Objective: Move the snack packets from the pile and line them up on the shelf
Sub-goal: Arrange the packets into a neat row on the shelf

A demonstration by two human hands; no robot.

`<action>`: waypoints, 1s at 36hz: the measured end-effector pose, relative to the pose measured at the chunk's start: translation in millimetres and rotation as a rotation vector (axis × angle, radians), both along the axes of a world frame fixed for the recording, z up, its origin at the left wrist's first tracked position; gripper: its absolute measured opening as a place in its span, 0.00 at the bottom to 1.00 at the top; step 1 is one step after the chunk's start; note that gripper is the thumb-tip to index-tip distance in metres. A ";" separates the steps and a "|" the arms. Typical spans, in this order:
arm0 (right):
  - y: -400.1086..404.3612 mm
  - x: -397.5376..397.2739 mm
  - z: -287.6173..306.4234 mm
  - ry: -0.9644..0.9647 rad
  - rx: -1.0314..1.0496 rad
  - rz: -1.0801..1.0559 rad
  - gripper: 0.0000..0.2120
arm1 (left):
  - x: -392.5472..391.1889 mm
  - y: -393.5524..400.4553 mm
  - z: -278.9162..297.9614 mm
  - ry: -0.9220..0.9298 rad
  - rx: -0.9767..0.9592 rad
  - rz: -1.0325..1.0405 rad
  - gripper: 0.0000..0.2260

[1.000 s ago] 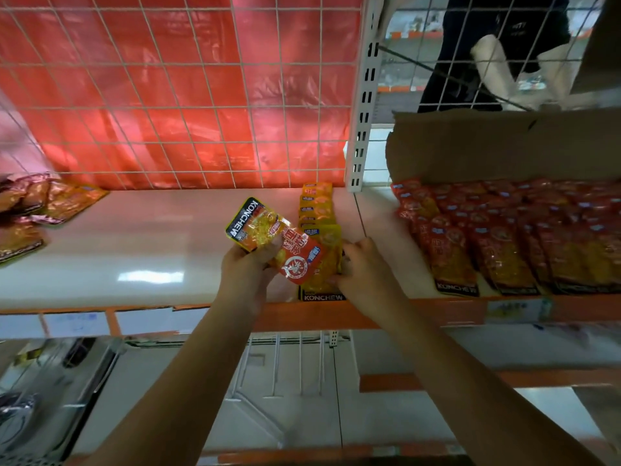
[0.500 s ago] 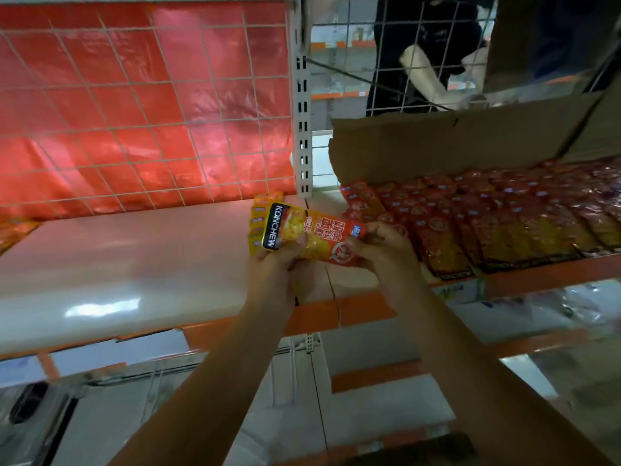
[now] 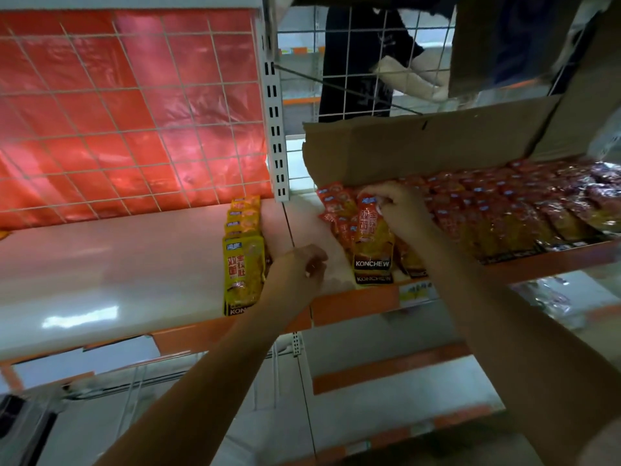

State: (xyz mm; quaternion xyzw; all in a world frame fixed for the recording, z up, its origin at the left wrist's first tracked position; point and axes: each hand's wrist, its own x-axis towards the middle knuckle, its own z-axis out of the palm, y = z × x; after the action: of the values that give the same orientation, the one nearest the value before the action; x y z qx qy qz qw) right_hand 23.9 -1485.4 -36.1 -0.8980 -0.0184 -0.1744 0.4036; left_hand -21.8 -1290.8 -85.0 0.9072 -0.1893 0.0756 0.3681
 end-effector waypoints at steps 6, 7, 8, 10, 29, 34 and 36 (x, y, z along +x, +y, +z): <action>1.4 10.2 -6.2 0.077 -0.196 0.136 0.20 | 11.1 -6.2 -6.5 0.006 0.208 -0.035 0.12; 1.4 11.3 -10.4 0.103 -0.233 0.148 0.21 | 14.0 -7.6 -8.1 0.009 0.228 -0.031 0.12; 1.0 12.0 -15.6 0.125 -0.286 0.159 0.22 | 17.4 -9.2 -9.7 0.003 0.248 -0.032 0.13; -0.2 10.8 -26.6 0.119 -0.395 0.153 0.22 | 25.8 -12.5 -13.6 -0.009 0.281 -0.030 0.13; 3.5 -19.4 -77.8 -0.243 -0.531 0.021 0.14 | 84.2 -47.8 -18.6 0.119 0.264 -0.024 0.23; 1.1 -20.0 -78.7 -0.179 -0.529 0.035 0.14 | 91.2 -50.9 -24.4 0.092 0.299 -0.061 0.28; 0.6 -20.0 -77.8 -0.151 -0.534 0.048 0.14 | 91.8 -52.2 -27.3 0.089 0.332 -0.054 0.28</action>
State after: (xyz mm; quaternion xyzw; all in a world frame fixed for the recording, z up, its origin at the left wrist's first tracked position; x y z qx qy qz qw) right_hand 3.9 -1484.9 -113.9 -0.9563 -0.1151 -0.2203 0.1540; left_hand 70.0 -1343.0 -112.3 0.9526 -0.2069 -0.0067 0.2230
